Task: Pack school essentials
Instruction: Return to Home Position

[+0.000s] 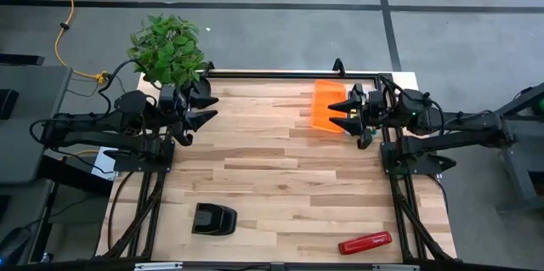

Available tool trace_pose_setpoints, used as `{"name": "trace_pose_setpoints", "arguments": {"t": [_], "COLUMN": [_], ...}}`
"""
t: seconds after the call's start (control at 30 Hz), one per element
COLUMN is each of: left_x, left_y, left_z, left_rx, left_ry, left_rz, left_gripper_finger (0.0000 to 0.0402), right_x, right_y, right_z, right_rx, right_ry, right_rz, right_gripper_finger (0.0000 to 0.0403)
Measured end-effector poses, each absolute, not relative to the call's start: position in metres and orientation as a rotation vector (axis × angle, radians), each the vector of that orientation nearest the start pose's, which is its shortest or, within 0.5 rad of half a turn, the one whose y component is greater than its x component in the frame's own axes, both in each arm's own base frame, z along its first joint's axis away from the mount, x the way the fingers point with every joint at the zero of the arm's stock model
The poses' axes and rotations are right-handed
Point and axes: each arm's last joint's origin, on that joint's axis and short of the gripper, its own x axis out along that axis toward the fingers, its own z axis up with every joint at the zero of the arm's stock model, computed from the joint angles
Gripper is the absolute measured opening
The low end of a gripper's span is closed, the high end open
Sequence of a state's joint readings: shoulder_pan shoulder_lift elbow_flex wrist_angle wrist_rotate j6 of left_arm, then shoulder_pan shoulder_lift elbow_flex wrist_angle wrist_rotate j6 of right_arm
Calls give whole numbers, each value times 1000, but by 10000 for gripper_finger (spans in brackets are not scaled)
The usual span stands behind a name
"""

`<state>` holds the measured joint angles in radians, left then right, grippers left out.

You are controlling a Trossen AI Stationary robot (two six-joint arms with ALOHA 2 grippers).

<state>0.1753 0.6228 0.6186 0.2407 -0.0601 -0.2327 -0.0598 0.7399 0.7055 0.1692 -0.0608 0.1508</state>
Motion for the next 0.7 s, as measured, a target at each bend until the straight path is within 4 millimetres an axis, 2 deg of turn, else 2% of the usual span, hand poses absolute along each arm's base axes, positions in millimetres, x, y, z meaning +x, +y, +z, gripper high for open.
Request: {"name": "trace_pose_setpoints", "arguments": {"t": [0.2, 0.43, 0.7], "left_x": [142, 142, 138], "left_y": [27, 27, 26], "left_z": [338, 338, 341], "left_rx": [-217, -217, -214], "left_ry": [-256, -255, -270], "left_rz": [206, 206, 189], "left_gripper_finger": [184, 184, 184], "right_x": [168, 165, 146], "right_y": [-4, -1, 0], "right_z": [346, 346, 350], "right_rx": [142, 196, 209], "right_ry": [-130, -117, -130], "right_rz": [41, 97, 102], "right_gripper_finger": [118, 15, 2]}}
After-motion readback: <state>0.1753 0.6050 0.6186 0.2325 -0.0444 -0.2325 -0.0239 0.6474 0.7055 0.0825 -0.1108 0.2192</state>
